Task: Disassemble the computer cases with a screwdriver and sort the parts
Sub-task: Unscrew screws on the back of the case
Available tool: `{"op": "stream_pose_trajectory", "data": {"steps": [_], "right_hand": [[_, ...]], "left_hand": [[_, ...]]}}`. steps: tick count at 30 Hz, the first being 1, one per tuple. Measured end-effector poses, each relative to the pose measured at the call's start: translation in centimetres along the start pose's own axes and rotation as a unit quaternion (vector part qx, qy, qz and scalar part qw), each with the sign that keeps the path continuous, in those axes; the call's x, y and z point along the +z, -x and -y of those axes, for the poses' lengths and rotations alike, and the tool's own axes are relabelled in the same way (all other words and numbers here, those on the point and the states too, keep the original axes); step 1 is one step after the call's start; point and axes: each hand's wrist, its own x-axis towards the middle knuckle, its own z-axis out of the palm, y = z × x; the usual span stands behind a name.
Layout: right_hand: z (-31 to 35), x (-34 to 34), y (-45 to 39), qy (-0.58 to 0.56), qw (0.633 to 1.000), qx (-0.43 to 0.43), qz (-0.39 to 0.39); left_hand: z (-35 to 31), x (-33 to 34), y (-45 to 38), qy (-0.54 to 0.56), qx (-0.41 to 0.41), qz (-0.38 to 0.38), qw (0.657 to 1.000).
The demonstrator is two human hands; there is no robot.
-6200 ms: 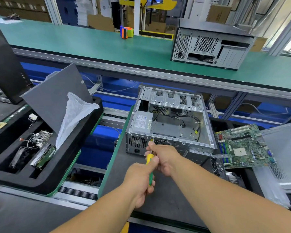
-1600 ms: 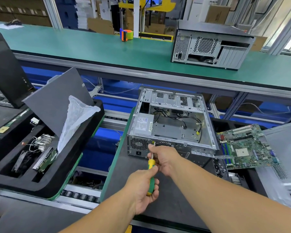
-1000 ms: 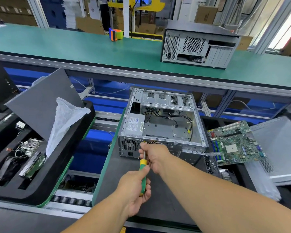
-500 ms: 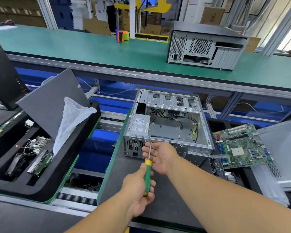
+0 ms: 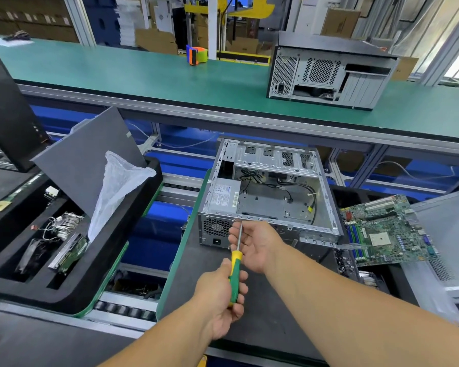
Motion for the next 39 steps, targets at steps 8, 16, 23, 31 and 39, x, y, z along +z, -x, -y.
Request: {"op": "stream_pose_trajectory", "data": {"steps": [8,16,23,31,39], "right_hand": [[-0.9,0.2,-0.8,0.001,0.999,-0.022,-0.026],[-1.5,0.1,-1.1,0.03,0.994,-0.08,-0.072],[-3.1,-3.8,-1.3,0.004,0.985,-0.124,-0.117],[-3.7,-7.2,-1.8,-0.084,0.989,-0.117,-0.012],[-5.7,-6.9,-4.5,0.135,0.99,-0.035,-0.017]], "left_hand": [[0.9,-1.2,-0.4,-0.033,-0.013,-0.005,0.999],[2.3,-3.5,-1.0,-0.071,-0.045,-0.009,0.996],[2.4,-3.5,-0.9,-0.081,-0.03,-0.025,0.996],[2.5,-3.2,-1.6,-0.088,-0.022,-0.03,0.995],[3.0,-1.9,-2.6,-0.112,-0.013,-0.023,0.993]]}}
